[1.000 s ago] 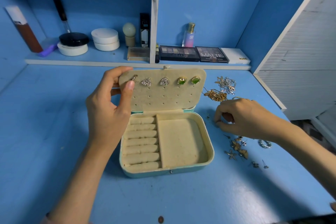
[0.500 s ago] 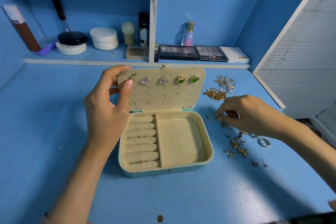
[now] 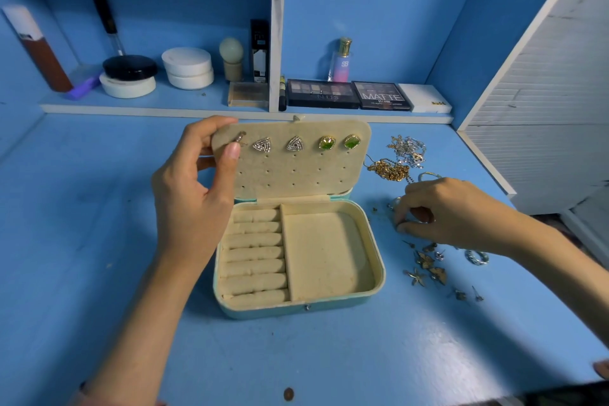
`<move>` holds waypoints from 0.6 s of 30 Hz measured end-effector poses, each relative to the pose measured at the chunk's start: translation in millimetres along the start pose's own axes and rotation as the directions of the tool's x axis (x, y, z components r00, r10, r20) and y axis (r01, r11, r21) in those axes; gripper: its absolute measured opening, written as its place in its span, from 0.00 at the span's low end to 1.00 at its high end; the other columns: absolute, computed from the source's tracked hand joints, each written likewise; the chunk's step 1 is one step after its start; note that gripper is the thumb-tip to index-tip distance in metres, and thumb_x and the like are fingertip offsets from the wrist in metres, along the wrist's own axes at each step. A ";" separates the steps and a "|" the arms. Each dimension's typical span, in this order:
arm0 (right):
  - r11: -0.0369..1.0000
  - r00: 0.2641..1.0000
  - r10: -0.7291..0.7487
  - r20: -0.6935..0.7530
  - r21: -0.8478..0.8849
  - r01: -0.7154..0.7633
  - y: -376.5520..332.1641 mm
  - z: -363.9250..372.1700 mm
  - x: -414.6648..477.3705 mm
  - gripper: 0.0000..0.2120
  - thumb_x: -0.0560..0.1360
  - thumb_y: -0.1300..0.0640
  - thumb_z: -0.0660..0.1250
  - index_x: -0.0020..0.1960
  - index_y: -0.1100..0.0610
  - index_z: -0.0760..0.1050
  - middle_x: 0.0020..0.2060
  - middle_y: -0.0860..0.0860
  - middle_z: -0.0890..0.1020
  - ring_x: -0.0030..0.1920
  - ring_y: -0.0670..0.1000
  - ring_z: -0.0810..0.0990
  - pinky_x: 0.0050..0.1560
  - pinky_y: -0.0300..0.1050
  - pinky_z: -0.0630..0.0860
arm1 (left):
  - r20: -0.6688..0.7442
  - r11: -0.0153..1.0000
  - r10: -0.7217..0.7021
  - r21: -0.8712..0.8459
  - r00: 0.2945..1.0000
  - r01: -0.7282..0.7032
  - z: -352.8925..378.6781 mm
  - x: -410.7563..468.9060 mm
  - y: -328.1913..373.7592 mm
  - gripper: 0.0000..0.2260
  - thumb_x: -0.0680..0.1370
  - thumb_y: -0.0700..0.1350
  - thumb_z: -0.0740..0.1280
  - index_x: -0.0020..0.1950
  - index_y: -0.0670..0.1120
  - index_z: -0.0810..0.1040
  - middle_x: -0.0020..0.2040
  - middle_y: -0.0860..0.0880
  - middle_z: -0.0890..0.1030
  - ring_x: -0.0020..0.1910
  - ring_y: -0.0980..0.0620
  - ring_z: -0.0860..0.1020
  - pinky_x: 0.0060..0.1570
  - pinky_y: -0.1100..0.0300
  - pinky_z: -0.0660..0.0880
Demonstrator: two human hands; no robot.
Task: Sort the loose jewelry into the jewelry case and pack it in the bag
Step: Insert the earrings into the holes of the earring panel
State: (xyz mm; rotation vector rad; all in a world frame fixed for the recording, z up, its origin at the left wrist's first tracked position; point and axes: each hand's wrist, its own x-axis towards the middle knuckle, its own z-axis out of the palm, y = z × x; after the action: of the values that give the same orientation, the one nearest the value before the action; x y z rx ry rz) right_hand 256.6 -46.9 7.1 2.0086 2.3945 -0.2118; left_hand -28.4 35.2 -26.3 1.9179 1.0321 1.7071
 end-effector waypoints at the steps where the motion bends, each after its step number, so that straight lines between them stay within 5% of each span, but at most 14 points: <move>1: 1.000 1.000 0.001 -0.001 0.003 -0.001 -0.1 0.0 0.2 0.02 0.72 0.51 0.69 0.41 0.44 0.79 0.32 0.39 0.71 0.35 0.40 0.70 0.33 0.32 0.61 | 0.001 1.000 -0.001 -0.001 1.000 0.001 0.1 -0.2 0.0 0.09 0.79 0.42 0.64 0.58 0.51 0.73 0.49 0.61 0.78 0.47 0.66 0.77 0.51 0.67 0.75; 8: 1.000 0.999 0.021 0.026 0.023 -0.022 3.0 -3.7 -2.8 0.05 0.72 0.49 0.70 0.40 0.40 0.75 0.34 0.40 0.73 0.36 0.40 0.70 0.34 0.34 0.64 | 0.004 1.000 -0.007 -0.005 1.000 0.007 -0.1 -0.1 0.0 0.09 0.79 0.42 0.64 0.58 0.51 0.73 0.50 0.61 0.78 0.47 0.65 0.77 0.51 0.66 0.75; 18: 0.983 0.999 0.041 -0.019 0.179 -0.037 11.3 3.7 1.5 0.01 0.73 0.53 0.71 0.43 0.50 0.80 0.36 0.43 0.79 0.37 0.45 0.76 0.41 0.44 0.74 | 0.010 1.000 -0.011 -0.018 1.000 0.011 0.4 -0.7 -1.0 0.09 0.79 0.42 0.64 0.59 0.52 0.74 0.51 0.61 0.78 0.48 0.63 0.78 0.52 0.64 0.75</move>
State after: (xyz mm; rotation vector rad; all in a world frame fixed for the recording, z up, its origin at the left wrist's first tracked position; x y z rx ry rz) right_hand 267.0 -43.9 2.1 2.1390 2.4264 -0.4197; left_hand -28.3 35.4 -27.5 1.9047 1.0186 1.6932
